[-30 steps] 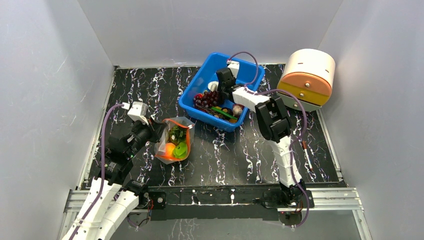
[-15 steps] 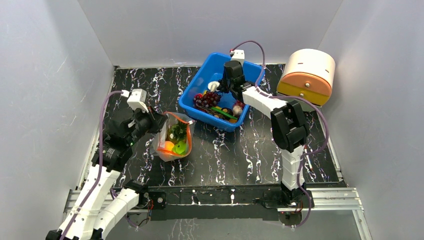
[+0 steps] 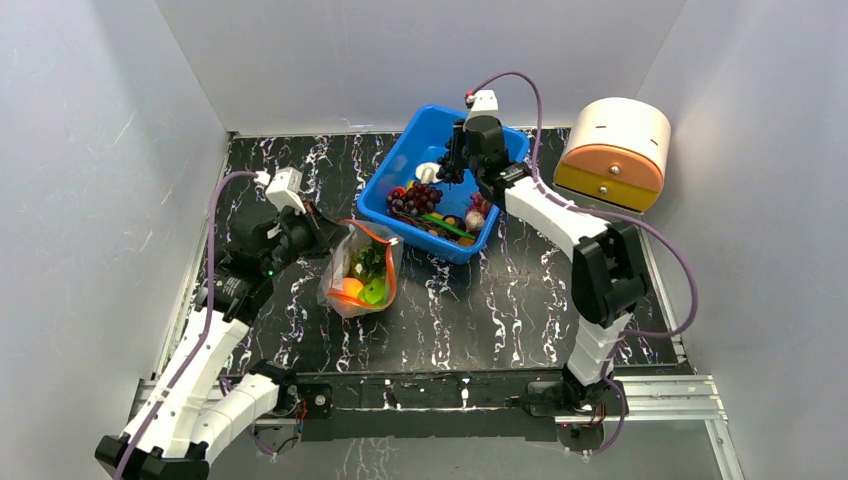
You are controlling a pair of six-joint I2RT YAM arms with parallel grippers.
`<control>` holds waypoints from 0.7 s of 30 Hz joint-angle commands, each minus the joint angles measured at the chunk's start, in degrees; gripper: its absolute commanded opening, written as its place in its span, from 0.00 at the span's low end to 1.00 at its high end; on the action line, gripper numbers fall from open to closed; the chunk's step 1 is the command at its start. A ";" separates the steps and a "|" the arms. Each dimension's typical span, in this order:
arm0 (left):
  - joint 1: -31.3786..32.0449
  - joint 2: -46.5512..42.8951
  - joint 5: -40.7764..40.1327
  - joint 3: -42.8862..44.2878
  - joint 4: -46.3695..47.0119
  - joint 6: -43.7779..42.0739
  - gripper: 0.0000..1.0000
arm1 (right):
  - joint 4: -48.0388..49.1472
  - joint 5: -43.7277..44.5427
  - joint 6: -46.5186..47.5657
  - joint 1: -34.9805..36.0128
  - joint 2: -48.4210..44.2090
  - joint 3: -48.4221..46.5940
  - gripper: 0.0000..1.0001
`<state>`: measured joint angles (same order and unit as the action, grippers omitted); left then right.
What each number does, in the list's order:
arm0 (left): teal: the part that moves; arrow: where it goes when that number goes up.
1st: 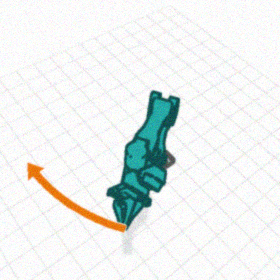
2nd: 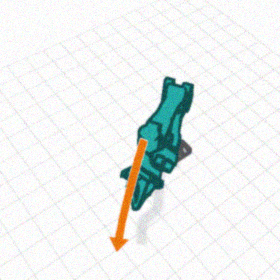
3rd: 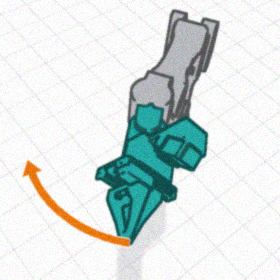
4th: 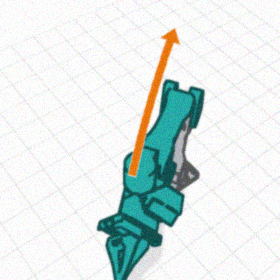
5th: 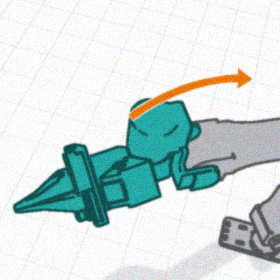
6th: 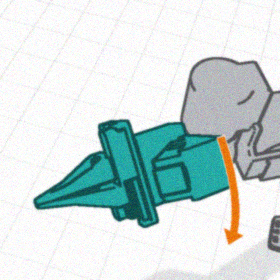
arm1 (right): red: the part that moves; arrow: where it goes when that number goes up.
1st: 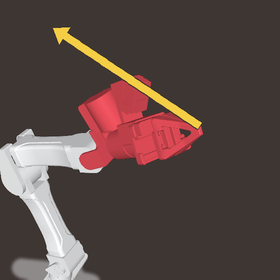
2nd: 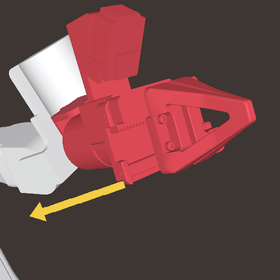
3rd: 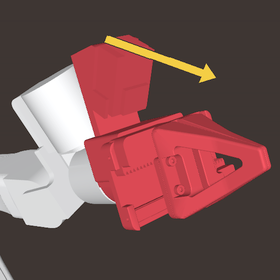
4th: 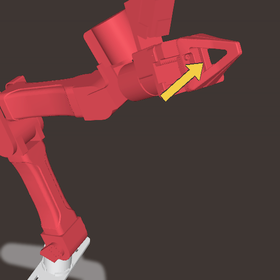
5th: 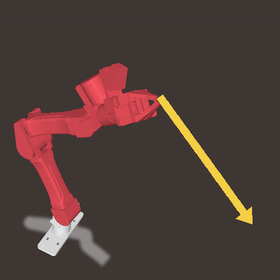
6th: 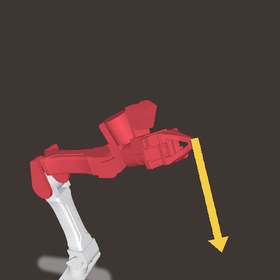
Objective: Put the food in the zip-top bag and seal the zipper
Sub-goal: Pick up the fake fruit from the bin, then place the fake fruit in the zipper food storage bag.
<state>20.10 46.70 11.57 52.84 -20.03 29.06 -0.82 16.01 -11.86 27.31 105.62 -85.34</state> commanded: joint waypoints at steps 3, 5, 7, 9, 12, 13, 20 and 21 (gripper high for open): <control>0.21 1.50 2.95 2.54 3.74 3.68 0.00 | -0.29 -7.34 0.14 -0.05 -13.12 3.00 0.18; 0.24 2.27 2.51 2.64 3.28 3.69 0.00 | -1.39 -8.35 -0.19 0.23 -16.40 4.53 0.18; 0.27 3.09 2.01 2.74 2.60 3.73 0.00 | -2.35 -9.48 -0.71 0.43 -19.96 6.21 0.18; 0.21 3.99 0.88 3.32 1.57 3.70 0.00 | -2.56 -11.30 -0.91 0.91 -23.54 8.24 0.18; 0.25 5.59 0.03 5.92 -1.19 2.77 0.00 | -2.83 -14.79 -1.02 1.66 -28.34 11.57 0.18; 0.23 6.17 -0.19 6.55 -1.79 2.35 0.00 | -3.13 -16.18 -1.22 1.83 -30.13 12.34 0.18; 0.23 5.84 -2.14 6.22 -1.69 2.96 0.00 | -3.00 -23.30 -3.92 4.81 -38.70 18.01 0.18; 0.21 5.74 -2.17 5.92 -1.41 3.21 0.00 | -2.97 -23.97 -3.96 5.56 -39.60 18.43 0.18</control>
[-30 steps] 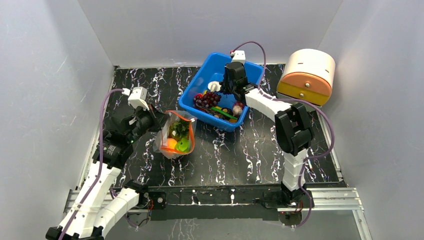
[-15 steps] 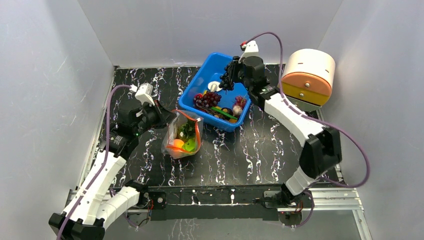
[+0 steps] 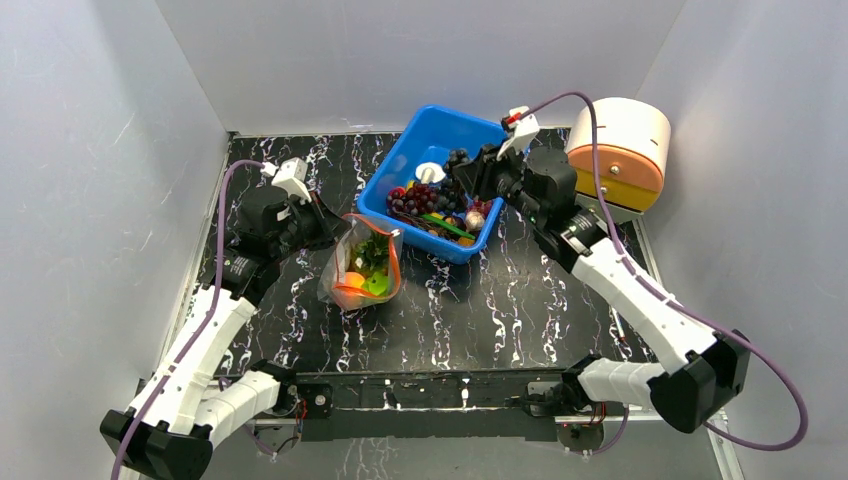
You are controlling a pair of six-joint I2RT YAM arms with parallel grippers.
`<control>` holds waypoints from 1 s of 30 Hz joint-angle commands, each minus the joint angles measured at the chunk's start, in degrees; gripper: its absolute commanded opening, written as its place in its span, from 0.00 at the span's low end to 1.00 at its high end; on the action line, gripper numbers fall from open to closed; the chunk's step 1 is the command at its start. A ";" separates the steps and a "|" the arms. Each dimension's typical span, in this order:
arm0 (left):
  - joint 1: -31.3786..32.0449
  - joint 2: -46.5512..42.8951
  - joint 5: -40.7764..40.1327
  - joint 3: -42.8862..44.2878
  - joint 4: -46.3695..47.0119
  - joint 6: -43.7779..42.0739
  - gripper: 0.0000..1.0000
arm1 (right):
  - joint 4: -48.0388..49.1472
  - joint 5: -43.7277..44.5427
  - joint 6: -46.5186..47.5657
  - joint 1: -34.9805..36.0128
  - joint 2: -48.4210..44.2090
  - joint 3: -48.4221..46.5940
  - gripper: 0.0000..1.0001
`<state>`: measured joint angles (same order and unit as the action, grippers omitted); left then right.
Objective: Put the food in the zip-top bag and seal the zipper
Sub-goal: Place the fake fruit in the zipper food storage bag.
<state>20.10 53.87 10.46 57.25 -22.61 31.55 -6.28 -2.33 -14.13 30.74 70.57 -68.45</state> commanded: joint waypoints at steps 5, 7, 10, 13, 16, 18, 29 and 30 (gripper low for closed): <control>0.28 -1.02 -1.22 0.59 0.98 0.53 0.00 | 3.34 -10.04 -4.13 5.51 -7.86 2.36 0.18; 0.21 -0.87 -2.85 1.03 0.06 -0.07 0.00 | 4.71 -12.43 -4.77 7.49 -8.37 2.99 0.18; 0.21 -1.15 -4.42 1.52 -0.26 -0.75 0.00 | 6.35 -12.61 -6.52 10.56 -8.71 3.62 0.18; 0.26 -1.27 -3.65 1.09 0.40 -0.53 0.00 | 10.16 -11.73 -7.49 14.10 -9.08 5.52 0.18; 0.25 -0.78 -2.07 0.80 0.71 0.71 0.00 | 11.71 -10.86 -6.47 16.91 -7.56 5.79 0.18; 0.28 -0.77 -0.94 0.31 1.01 1.74 0.00 | 12.87 -10.90 -6.51 18.53 -6.33 5.78 0.18; 0.29 -0.16 1.29 0.52 -1.02 3.49 0.00 | 22.30 -4.41 -4.70 26.72 -1.65 7.11 0.17; 0.24 -0.09 1.68 0.61 -1.12 3.48 0.00 | 22.95 -3.73 -3.20 27.73 -1.02 7.08 0.17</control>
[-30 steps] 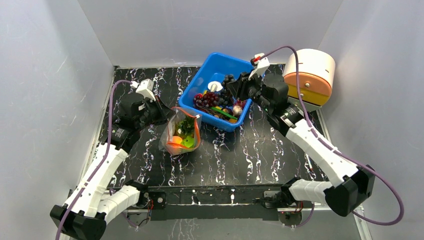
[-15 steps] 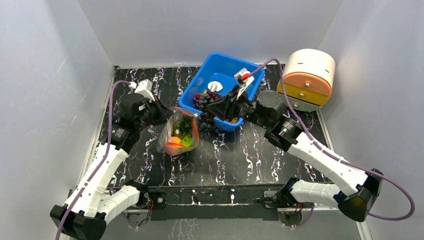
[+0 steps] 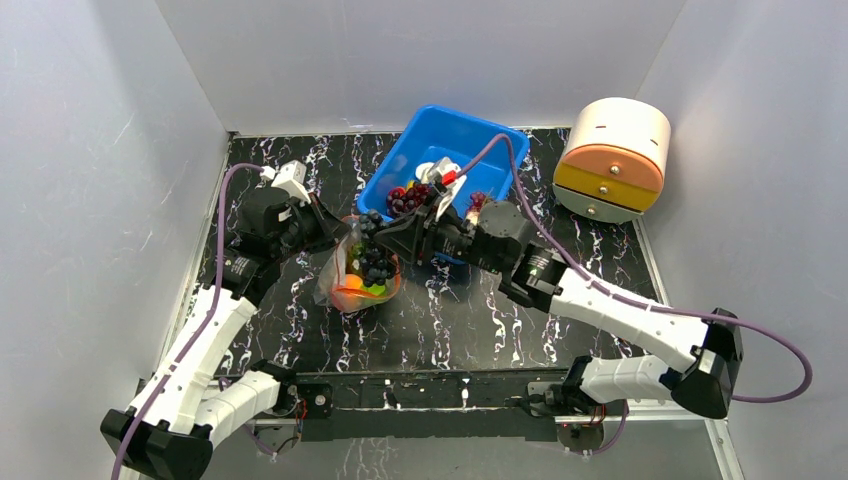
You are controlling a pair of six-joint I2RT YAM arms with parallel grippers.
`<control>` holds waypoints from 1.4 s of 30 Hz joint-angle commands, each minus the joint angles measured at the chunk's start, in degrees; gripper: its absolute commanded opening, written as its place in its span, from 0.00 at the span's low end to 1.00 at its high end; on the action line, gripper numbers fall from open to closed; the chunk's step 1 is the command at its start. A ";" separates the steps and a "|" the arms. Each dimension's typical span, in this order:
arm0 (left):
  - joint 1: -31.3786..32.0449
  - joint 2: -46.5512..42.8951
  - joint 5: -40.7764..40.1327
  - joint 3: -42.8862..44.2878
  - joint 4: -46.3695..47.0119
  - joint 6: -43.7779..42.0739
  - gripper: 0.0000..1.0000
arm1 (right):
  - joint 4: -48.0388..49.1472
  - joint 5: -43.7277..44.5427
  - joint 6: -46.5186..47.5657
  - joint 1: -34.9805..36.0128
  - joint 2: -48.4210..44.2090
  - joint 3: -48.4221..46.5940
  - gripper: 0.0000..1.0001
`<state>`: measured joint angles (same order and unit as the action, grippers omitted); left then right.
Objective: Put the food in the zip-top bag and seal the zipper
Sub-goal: Place the fake fruit in the zipper food storage bag.
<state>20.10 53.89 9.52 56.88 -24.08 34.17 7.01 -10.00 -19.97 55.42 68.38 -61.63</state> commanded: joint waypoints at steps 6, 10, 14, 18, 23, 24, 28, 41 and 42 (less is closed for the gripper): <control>0.29 -0.33 3.30 1.43 -0.07 1.29 0.00 | 15.27 9.30 10.46 6.05 4.04 2.77 0.17; 0.28 -0.52 3.65 1.48 -0.33 1.51 0.00 | 17.98 9.63 13.99 6.34 5.18 4.84 0.18; 0.22 -0.85 3.75 1.35 -0.20 1.88 0.00 | 22.73 8.19 20.57 6.45 5.69 8.81 0.18; 0.21 -1.45 3.93 1.04 0.21 2.20 0.00 | 26.18 7.41 26.74 6.52 5.10 11.80 0.18; 0.27 -1.54 4.24 1.22 -0.18 2.21 0.00 | 26.00 3.50 33.04 6.54 5.02 13.94 0.19; 0.25 -1.74 4.46 1.21 -0.14 2.32 0.00 | 25.81 3.64 33.81 6.54 5.25 14.20 0.19; 0.25 -2.17 4.79 1.37 -0.21 2.22 0.00 | 23.34 4.93 35.15 6.54 6.64 13.55 0.19; 0.23 -4.74 16.26 -3.55 8.59 6.52 0.00 | 16.79 29.59 26.19 6.38 15.74 5.13 0.25; 0.23 -4.74 16.63 -3.54 8.57 6.67 0.00 | 16.84 30.01 25.61 6.26 15.78 5.06 0.25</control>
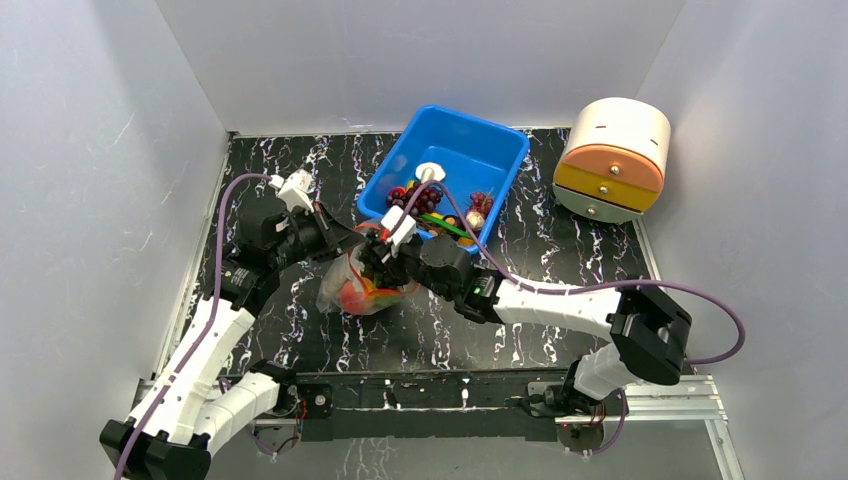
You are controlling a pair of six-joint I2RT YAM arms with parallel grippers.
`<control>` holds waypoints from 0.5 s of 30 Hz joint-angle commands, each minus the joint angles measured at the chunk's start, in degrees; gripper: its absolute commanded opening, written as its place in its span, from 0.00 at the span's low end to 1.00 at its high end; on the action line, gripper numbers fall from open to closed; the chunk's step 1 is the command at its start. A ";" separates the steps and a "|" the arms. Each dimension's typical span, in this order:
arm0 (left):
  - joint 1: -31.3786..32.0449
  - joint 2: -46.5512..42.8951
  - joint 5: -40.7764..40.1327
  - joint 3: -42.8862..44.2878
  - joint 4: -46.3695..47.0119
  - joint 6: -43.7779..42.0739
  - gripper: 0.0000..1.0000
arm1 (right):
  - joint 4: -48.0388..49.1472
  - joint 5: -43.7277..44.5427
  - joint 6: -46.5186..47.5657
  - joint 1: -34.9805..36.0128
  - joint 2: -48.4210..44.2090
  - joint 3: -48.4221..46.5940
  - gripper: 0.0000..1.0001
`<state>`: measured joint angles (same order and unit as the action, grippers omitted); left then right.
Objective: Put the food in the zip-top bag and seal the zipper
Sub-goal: Place the fake fruit in the zipper food storage bag.
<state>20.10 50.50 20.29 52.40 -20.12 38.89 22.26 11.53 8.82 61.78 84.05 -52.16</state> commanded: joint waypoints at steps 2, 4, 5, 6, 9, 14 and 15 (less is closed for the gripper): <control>0.24 -1.77 6.86 0.20 5.78 3.02 0.00 | 1.81 7.80 -4.85 -0.48 0.34 -4.58 0.24; 0.22 -2.50 7.68 -0.79 7.61 3.98 0.00 | 1.65 6.99 -6.03 -0.62 1.02 -4.77 0.24; 0.22 -2.73 7.83 -1.15 8.11 4.07 0.00 | 1.20 7.09 -6.46 -0.65 1.49 -4.48 0.24; 0.23 -2.91 7.72 -1.24 8.04 3.86 0.00 | 1.03 7.98 -7.10 -0.80 1.79 -3.77 0.24; 0.21 -2.96 6.24 -1.22 6.31 3.38 0.00 | 1.11 9.54 -9.50 -1.73 1.53 -0.61 0.26; 0.27 -3.15 5.89 -3.24 7.33 2.77 0.00 | -6.21 3.65 -11.13 -2.02 -0.03 -3.48 0.32; 0.27 -3.13 4.85 -3.51 6.77 1.79 0.00 | -8.27 3.27 -11.69 -2.09 -0.29 -4.31 0.35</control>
<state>20.10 49.08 24.08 49.43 -16.05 41.54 19.27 16.73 -0.19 60.14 85.45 -52.73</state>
